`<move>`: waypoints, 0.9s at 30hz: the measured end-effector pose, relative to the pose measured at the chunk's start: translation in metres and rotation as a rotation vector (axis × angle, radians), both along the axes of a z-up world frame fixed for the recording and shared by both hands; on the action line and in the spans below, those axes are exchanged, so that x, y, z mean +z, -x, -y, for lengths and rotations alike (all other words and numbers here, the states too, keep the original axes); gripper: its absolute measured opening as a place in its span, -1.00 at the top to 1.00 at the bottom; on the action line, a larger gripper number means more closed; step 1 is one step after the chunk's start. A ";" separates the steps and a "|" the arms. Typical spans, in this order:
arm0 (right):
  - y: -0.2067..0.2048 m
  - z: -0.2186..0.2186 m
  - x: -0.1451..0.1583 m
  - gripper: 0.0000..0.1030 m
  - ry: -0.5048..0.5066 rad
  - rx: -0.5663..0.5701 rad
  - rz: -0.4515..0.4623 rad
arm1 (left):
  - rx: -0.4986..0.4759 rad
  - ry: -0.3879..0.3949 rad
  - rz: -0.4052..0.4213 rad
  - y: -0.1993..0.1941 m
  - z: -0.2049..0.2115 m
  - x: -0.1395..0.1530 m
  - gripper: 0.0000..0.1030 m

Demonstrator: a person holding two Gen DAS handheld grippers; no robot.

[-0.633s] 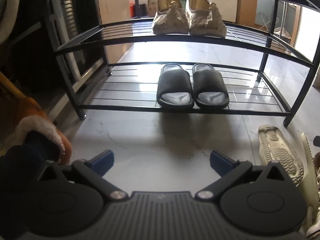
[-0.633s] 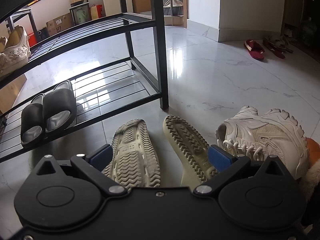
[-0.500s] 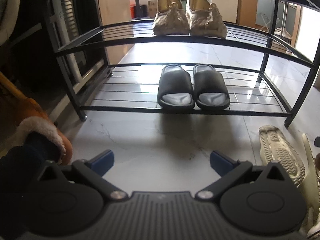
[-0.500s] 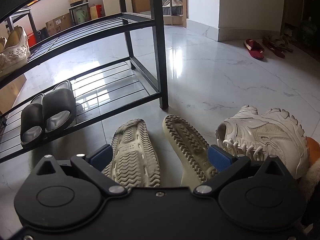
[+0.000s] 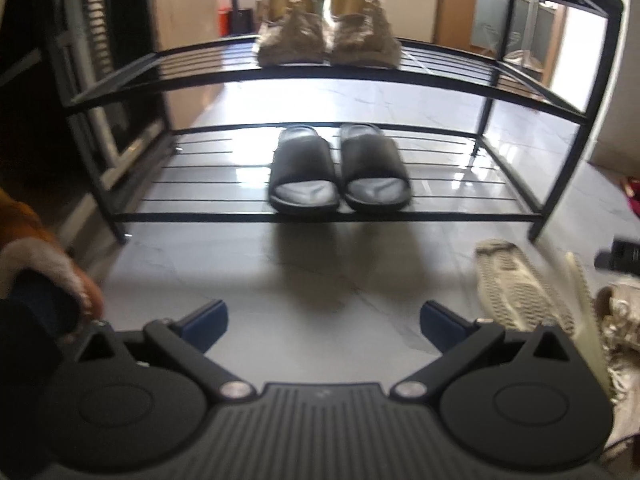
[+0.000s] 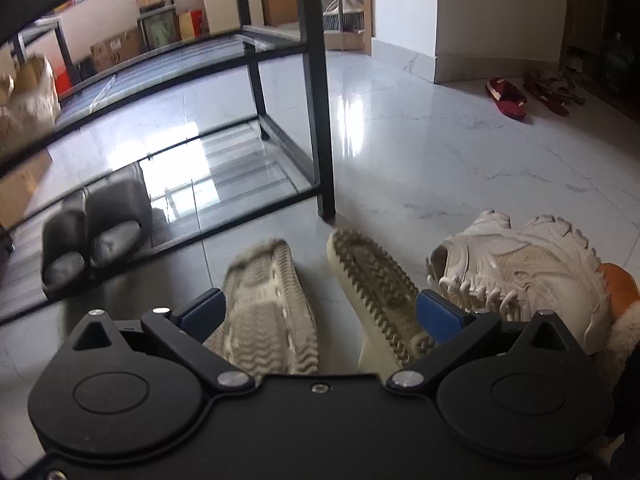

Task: Organize scattered shoes
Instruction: 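Move the left gripper toward the sole-up beige slide sandal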

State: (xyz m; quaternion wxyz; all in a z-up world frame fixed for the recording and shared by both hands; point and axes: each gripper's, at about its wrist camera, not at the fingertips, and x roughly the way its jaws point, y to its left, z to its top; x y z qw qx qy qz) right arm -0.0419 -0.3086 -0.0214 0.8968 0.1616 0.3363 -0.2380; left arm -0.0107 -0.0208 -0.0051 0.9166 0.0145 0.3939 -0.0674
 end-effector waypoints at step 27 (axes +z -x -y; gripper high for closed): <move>0.077 -0.046 -0.008 -1.00 0.152 0.179 -0.071 | -0.088 -0.024 -0.005 0.010 0.018 -0.006 -0.99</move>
